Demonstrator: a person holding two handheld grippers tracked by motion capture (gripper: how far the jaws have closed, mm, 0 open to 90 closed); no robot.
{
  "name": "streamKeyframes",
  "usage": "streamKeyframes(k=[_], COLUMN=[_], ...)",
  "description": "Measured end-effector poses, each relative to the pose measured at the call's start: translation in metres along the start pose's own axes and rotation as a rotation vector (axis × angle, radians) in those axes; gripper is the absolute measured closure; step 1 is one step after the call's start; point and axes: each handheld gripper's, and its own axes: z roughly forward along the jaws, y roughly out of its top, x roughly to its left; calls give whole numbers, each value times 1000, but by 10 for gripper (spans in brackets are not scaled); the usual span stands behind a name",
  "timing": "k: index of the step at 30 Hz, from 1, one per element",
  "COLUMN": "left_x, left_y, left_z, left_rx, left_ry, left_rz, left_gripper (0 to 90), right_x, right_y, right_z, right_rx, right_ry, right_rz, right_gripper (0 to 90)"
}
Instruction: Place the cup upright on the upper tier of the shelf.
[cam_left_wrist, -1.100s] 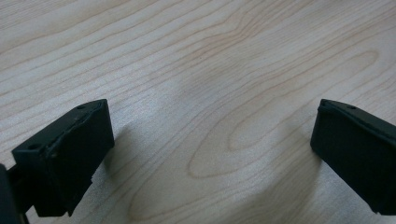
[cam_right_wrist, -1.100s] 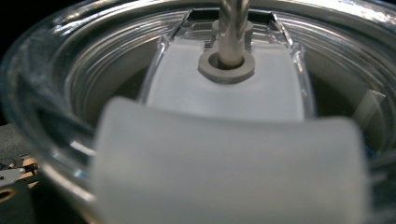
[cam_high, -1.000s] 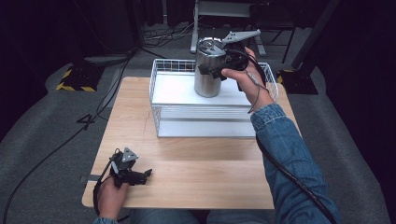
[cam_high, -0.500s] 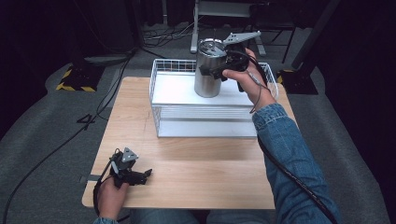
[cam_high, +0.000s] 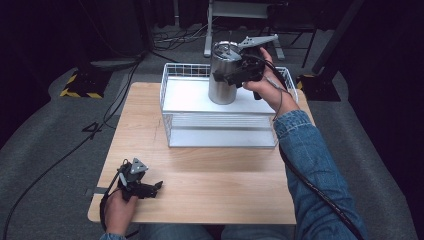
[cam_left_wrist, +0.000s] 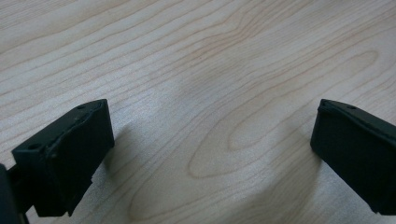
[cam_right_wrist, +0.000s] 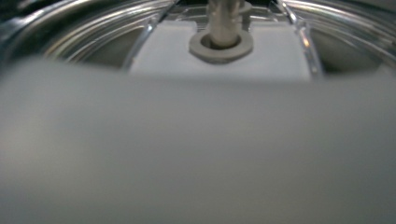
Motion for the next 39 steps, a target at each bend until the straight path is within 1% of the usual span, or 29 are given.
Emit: streamKeyframes(k=[1, 4, 7, 13, 18, 24, 25, 27, 29, 30, 36, 37, 38, 39], left_x=[0, 0, 0, 0, 0, 0, 0, 0, 0, 0, 0, 0, 0, 0], left_y=[0, 0, 0, 0, 0, 0, 0, 0, 0, 0, 0, 0, 0, 0], left_z=[0, 0, 0, 0, 0, 0, 0, 0, 0, 0, 0, 0, 0, 0], left_rx=[0, 0, 0, 0, 0, 2, 2, 0, 0, -1, -1, -1, 3, 3], left_ry=[0, 0, 0, 1, 1, 0, 0, 0, 3, 1, 0, 0, -2, -2], left_rz=[0, 1, 0, 0, 0, 0, 0, 0, 5, -2, -1, -1, 2, 2], left_gripper=[0, 0, 0, 0, 0, 0, 0, 0, 0, 0, 0, 0, 0, 0], right_x=[0, 1, 2, 1, 0, 0, 0, 1, 2, 3, 9, 9, 12, 13], right_y=[0, 1, 2, 0, -3, -5, -5, -6, -6, -6, -4, -4, -5, -5], right_z=[0, -2, -2, -6, -13, -27, -27, -35, -38, -44, -62, -62, -70, -72], right_rx=[0, 1, 7, 9, 17, 4, 4, -6, -9, -12, -32, -32, -35, -36], right_ry=[0, -19, -28, -13, 10, 10, 10, 10, 12, 15, 23, 23, 28, 27], right_rz=[0, -40, -44, -39, -43, -56, -56, -61, -64, -73, -83, -83, -86, -87], right_gripper=[0, 0, 0, 0, 0, 0, 0, 0, 0, 0, 0, 0, 0, 0])
